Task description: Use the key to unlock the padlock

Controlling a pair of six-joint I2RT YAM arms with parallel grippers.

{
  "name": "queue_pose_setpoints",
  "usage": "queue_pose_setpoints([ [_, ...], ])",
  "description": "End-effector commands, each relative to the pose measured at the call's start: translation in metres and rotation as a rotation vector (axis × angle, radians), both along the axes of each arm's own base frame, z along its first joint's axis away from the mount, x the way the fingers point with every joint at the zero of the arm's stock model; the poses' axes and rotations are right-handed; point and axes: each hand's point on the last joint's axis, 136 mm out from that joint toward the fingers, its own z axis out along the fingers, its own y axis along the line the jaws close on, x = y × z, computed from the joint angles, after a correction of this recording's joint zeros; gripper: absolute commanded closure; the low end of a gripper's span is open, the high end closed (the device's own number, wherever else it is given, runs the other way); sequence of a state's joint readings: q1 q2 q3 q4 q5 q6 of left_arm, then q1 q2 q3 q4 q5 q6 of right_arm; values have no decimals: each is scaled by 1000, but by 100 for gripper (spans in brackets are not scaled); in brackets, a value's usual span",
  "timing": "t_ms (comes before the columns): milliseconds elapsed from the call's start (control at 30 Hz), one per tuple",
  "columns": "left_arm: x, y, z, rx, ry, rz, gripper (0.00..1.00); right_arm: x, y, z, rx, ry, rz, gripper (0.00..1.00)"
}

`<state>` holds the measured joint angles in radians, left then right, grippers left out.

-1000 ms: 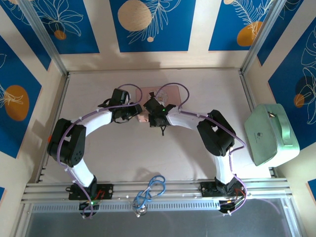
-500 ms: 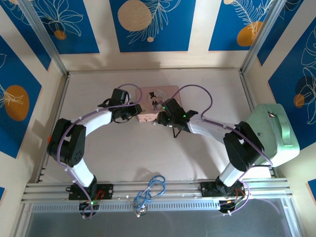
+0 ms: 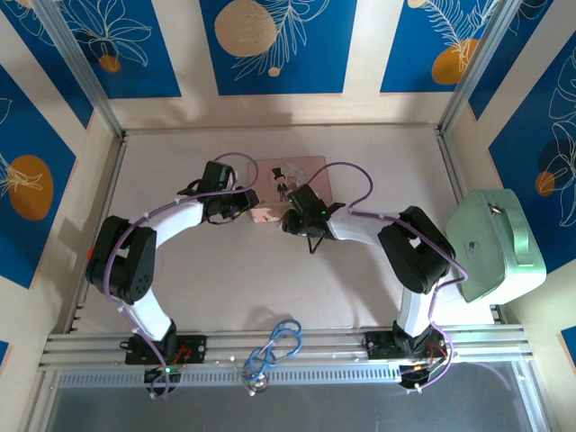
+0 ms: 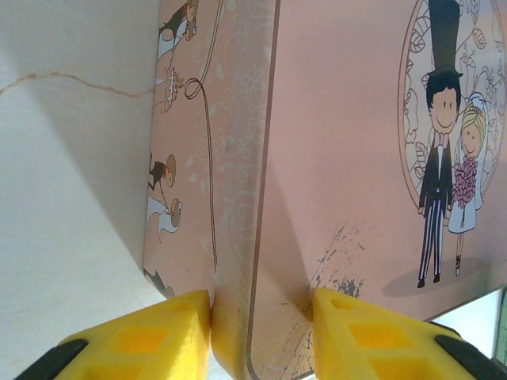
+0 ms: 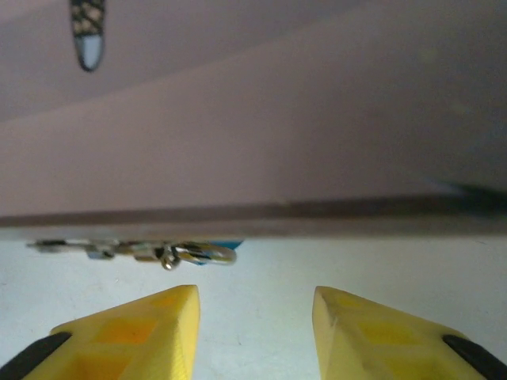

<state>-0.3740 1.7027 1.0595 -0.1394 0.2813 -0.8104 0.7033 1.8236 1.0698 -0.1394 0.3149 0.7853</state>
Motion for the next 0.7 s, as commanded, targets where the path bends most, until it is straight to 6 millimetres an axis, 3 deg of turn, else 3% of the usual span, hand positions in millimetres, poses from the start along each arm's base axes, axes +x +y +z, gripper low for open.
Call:
queue_pose_setpoints([
  [0,-13,12,-16,42,79,-4,65,6,5,5,-37,-28,16,52],
  [433,-17,12,-14,39,79,-7,65,16,-12,-13,-218,29,-44,55],
  [667,-20,14,-13,39,77,-12,65,15,-8,-14,-282,44,-28,55],
])
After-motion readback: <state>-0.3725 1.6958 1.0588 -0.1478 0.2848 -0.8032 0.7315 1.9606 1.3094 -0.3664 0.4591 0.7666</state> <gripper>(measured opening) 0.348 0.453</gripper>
